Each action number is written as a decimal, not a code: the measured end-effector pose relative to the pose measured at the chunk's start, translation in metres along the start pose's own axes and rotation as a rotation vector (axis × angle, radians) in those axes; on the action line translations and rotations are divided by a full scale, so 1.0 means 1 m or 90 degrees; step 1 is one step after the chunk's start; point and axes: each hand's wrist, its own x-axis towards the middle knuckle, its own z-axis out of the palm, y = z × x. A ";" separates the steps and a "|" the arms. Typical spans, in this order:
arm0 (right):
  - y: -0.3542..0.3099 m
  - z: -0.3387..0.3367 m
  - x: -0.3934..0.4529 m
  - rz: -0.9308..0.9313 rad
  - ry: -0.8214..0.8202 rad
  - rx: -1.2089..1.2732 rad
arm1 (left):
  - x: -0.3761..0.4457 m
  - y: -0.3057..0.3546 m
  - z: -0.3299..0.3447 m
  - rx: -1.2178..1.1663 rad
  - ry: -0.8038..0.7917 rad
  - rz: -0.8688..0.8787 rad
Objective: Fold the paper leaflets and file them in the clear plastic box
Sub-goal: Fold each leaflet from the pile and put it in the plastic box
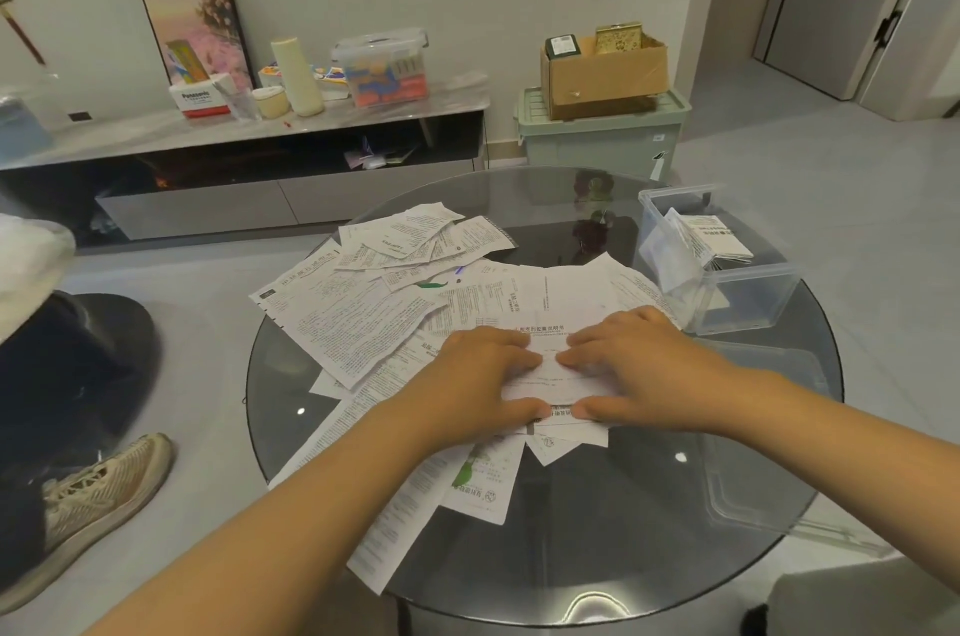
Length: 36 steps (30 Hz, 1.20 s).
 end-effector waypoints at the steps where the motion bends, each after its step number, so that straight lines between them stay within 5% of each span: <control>1: 0.000 0.000 0.000 -0.005 0.011 -0.001 | -0.001 0.001 -0.002 -0.015 0.003 0.002; 14: 0.005 -0.010 -0.002 0.119 0.124 0.228 | 0.000 0.004 -0.013 -0.125 0.164 -0.068; 27: 0.007 -0.004 0.006 0.174 0.146 0.240 | 0.007 0.004 -0.009 -0.178 0.192 -0.147; 32: 0.008 0.007 0.014 0.190 0.144 0.188 | 0.010 0.004 -0.001 -0.119 0.126 -0.163; 36: 0.007 0.008 0.016 0.127 0.163 0.103 | 0.013 0.006 -0.001 -0.033 0.169 -0.142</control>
